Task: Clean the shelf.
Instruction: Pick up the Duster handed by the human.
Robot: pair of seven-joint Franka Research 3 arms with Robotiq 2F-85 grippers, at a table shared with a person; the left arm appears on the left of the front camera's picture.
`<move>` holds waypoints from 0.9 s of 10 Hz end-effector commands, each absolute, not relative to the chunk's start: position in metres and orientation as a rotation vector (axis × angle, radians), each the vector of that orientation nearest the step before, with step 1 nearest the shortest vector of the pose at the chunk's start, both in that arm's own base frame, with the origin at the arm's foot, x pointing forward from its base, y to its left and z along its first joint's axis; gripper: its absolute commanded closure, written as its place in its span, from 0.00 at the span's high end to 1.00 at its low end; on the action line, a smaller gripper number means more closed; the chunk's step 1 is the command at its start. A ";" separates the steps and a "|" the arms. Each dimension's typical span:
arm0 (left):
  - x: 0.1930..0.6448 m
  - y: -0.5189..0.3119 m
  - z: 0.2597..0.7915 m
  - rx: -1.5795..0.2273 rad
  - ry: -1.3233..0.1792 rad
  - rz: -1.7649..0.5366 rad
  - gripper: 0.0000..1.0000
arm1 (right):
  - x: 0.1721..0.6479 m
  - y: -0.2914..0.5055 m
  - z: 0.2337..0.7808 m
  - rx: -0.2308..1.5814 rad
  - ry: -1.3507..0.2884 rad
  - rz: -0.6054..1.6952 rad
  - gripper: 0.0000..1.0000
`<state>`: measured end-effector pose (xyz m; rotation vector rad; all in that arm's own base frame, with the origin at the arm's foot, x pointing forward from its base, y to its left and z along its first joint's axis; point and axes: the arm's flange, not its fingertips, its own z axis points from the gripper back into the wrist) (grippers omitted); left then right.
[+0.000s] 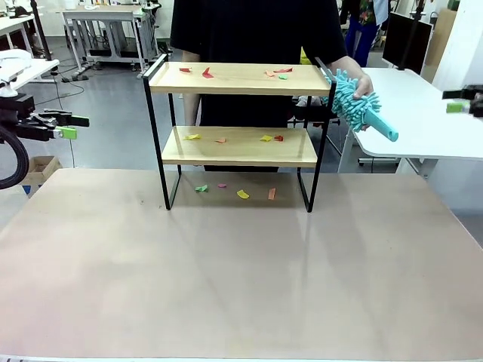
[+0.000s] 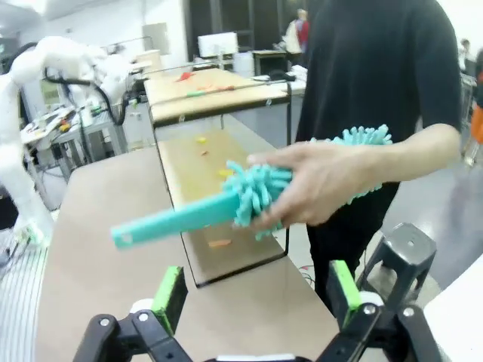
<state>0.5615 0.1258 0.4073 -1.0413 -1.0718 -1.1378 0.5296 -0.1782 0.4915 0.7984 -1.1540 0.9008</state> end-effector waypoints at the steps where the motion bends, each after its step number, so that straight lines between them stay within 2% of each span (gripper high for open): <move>1: 0.561 0.126 0.409 -1.036 -1.078 -1.143 1.00 | 0.516 -0.127 0.518 0.703 -1.056 0.680 1.00; 3: 0.561 0.126 0.409 -1.036 -1.078 -1.143 1.00 | 0.505 -0.080 0.542 0.531 -0.938 0.477 1.00; 4: 0.561 0.126 0.409 -1.036 -1.078 -1.143 1.00 | 0.497 -0.062 0.555 0.485 -0.808 0.477 1.00; 5: 0.561 0.126 0.409 -1.036 -1.078 -1.143 1.00 | 0.491 -0.043 0.563 0.398 -0.780 0.499 1.00; 6: 0.561 0.126 0.409 -1.036 -1.078 -1.143 1.00 | 0.496 -0.036 0.564 0.369 -0.797 0.511 1.00; 7: 0.561 0.126 0.409 -1.036 -1.078 -1.143 1.00 | 0.500 -0.044 0.562 0.327 -0.890 0.550 1.00; 9: 0.561 0.126 0.409 -1.036 -1.078 -1.143 1.00 | 0.498 -0.039 0.561 0.361 -0.867 0.511 1.00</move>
